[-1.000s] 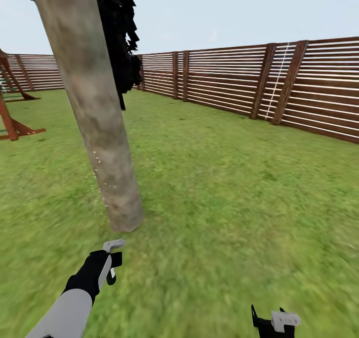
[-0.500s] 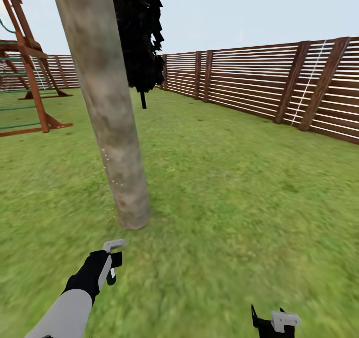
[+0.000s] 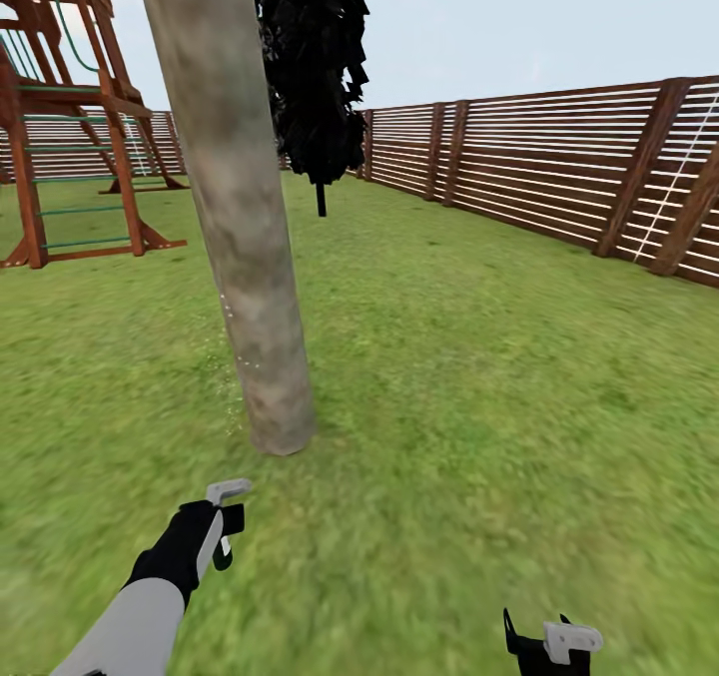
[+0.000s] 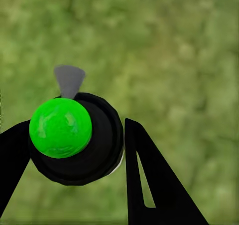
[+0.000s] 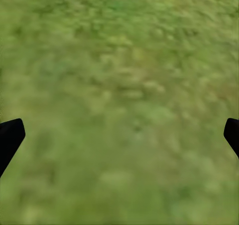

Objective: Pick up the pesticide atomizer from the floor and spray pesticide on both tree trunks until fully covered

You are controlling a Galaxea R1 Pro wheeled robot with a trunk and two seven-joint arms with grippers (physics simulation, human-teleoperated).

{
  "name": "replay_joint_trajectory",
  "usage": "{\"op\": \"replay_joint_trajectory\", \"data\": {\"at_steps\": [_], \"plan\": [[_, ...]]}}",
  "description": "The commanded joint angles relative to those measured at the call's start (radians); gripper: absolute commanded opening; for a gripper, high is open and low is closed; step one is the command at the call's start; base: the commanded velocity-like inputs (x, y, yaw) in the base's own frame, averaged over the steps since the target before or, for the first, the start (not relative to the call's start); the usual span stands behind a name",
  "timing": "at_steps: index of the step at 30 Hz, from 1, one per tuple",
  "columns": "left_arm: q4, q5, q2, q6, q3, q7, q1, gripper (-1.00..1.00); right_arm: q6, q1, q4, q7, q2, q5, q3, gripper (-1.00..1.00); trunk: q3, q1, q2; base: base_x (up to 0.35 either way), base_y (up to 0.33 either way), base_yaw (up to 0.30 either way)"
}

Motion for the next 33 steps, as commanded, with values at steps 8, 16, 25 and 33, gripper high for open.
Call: {"op": "replay_joint_trajectory", "data": {"at_steps": [8, 16, 25, 33], "plan": [[0.002, 0.004, -0.017, 0.004, -0.047, 0.000, -0.025, -1.00, 0.001, 0.000, 0.000, 0.000, 0.001, 0.000, 0.000, 1.00, 0.000, 0.000, 0.000, 0.000, -0.003, 0.003], [-0.001, 0.005, -0.053, 0.008, -0.074, 0.000, -0.103, -1.00, 0.001, 0.000, 0.001, 0.000, 0.002, 0.000, 0.000, 1.00, 0.000, 0.000, 0.000, 0.013, 0.000, 0.000], [0.026, 0.003, -0.074, 0.005, -0.087, -0.012, -0.097, -1.00, 0.001, 0.000, 0.001, 0.001, 0.003, 0.000, 0.000, 1.00, 0.000, 0.000, 0.000, 0.162, 0.000, 0.000], [0.090, 0.004, -0.021, 0.004, -0.131, -0.017, -0.084, -1.00, 0.001, 0.000, 0.002, 0.002, 0.003, 0.001, 0.000, 1.00, 0.000, 0.000, 0.000, 0.001, 0.000, 0.000]]}}
